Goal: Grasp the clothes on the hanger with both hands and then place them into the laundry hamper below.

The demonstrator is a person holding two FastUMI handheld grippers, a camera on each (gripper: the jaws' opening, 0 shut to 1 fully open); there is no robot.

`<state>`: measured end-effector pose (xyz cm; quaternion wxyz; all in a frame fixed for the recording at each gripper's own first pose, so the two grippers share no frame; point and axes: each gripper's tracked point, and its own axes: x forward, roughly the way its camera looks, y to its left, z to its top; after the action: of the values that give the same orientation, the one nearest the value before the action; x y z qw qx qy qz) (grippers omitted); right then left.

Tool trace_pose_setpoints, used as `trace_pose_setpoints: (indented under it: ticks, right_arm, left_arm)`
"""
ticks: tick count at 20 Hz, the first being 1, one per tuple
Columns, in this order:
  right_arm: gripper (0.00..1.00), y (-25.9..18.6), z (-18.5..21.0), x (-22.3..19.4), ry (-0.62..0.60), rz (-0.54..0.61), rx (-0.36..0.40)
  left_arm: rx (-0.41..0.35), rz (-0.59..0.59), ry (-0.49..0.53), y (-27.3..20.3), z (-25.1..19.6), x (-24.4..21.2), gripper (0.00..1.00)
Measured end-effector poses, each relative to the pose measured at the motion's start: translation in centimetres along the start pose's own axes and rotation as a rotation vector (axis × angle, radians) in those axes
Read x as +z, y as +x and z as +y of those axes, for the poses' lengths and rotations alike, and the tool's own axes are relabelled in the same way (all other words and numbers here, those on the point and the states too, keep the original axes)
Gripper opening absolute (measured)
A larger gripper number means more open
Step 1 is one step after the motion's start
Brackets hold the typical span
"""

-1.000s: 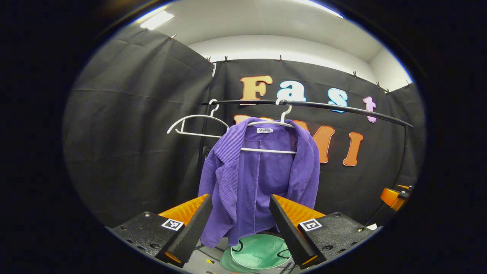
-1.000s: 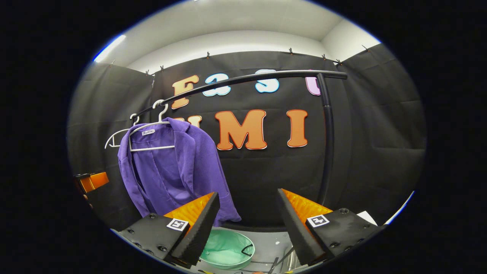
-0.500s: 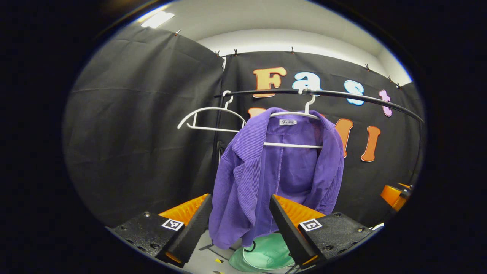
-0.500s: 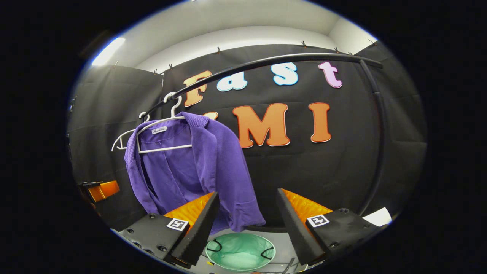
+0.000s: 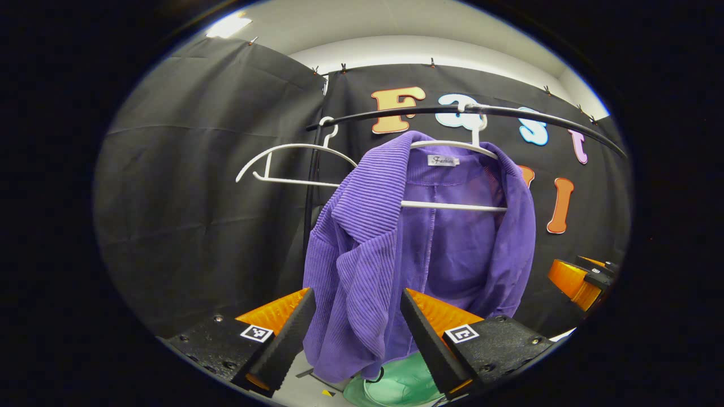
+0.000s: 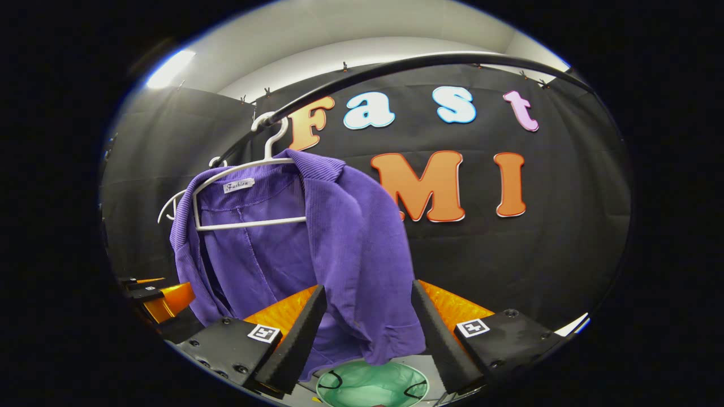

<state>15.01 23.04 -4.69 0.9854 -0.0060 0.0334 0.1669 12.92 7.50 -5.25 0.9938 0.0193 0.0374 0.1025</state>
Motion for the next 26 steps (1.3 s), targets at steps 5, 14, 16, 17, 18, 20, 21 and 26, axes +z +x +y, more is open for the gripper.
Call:
trace_pose_setpoints:
  ticks: [5, 14, 16, 17, 18, 20, 21, 26]
  right_arm:
    - [0.98, 4.0, 2.4, -0.2, 0.002, 0.007, 0.018]
    - [0.69, 9.1, 3.6, 0.5, -0.078, -0.019, 0.012]
    - [0.53, 9.9, 4.3, 0.2, -0.086, -0.014, 0.044]
    - [0.46, 10.2, 4.6, 0.0, -0.084, -0.004, 0.062]
    - [0.38, 10.6, 4.7, -0.3, -0.082, 0.002, 0.069]
    - [0.08, 10.9, 4.9, -0.5, -0.055, 0.025, 0.107]
    - [0.12, 11.1, 5.0, -0.7, -0.043, 0.047, 0.125]
    - [0.13, 12.0, 3.9, -0.7, 0.055, 0.123, 0.195]
  left_arm:
    - [-0.002, 0.014, 0.013, 2.5, 0.2, -0.4, 0.94]
    - [0.012, -0.013, 0.025, 5.5, 0.7, 0.3, 0.55]
    - [0.006, -0.015, 0.027, 6.1, 0.8, 0.4, 0.42]
    - [-0.019, -0.012, 0.02, 6.4, 0.5, 0.4, 0.34]
    - [-0.004, -0.009, 0.019, 6.5, 0.9, 0.3, 0.34]
    - [-0.028, -0.004, 0.004, 6.7, 1.1, 0.5, 0.07]
    - [-0.05, 0.015, -0.001, 6.8, 1.0, 0.3, 0.02]
    - [-0.091, 0.02, -0.01, 6.8, 1.7, 1.2, 0.0]
